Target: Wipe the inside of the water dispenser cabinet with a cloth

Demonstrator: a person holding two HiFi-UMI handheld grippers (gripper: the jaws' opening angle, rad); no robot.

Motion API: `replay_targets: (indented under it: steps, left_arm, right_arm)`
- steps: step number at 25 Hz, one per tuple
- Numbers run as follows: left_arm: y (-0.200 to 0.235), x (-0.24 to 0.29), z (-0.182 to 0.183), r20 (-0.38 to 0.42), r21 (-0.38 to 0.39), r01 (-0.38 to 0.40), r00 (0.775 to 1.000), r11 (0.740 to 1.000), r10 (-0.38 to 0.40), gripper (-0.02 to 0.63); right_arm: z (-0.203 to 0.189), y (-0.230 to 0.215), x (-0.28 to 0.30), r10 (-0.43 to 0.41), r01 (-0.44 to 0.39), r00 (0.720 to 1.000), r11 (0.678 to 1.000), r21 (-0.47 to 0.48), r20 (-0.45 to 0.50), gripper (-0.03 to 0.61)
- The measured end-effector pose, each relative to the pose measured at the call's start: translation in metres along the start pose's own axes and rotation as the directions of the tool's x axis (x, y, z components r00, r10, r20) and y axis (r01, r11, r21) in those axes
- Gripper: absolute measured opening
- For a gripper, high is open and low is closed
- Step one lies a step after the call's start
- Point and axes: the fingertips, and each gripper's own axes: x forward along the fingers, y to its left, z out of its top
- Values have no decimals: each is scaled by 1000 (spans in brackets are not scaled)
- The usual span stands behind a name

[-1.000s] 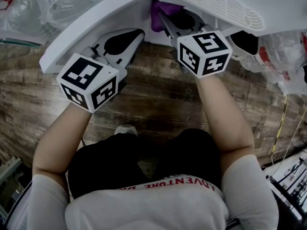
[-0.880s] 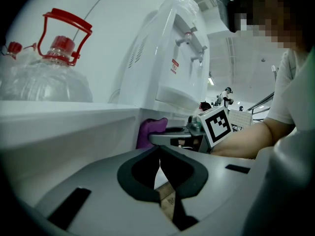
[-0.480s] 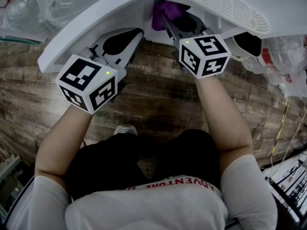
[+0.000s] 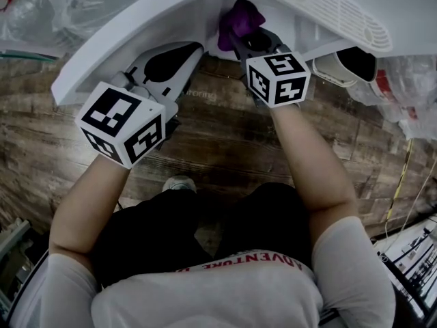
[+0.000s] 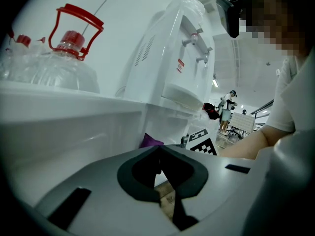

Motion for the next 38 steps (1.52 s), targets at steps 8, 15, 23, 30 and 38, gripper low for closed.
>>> replay_targets:
  steps: [8,15,23,30,38]
  left_arm:
    - [1,0,-1,-11,-15,2,1000,1000,-2,28]
    - [0,-2,-5,-17,-17,5,1000,1000,-5,28]
    - [-2,0,-12,-37,-14,3,999,1000,-4,28]
    - [-4,0,-12,-37,-14,9,999,1000,-10,28]
    - [-7,7,-14,-42,-15,11,999,1000,-12,28]
  right_arm:
    - [-33,-6,16,-15,14,997,1000,-9,-76,64]
    - [-71,-16,35,-69,69,982,998,-7,-173,64]
    - [-104,-29,47,-94,107,955,994,31,-280,64]
    - [-112,-36,54,-119,134,944,991,28,-308,64]
    - [-123,-58,43,-178,198,926,980,26,-331,64]
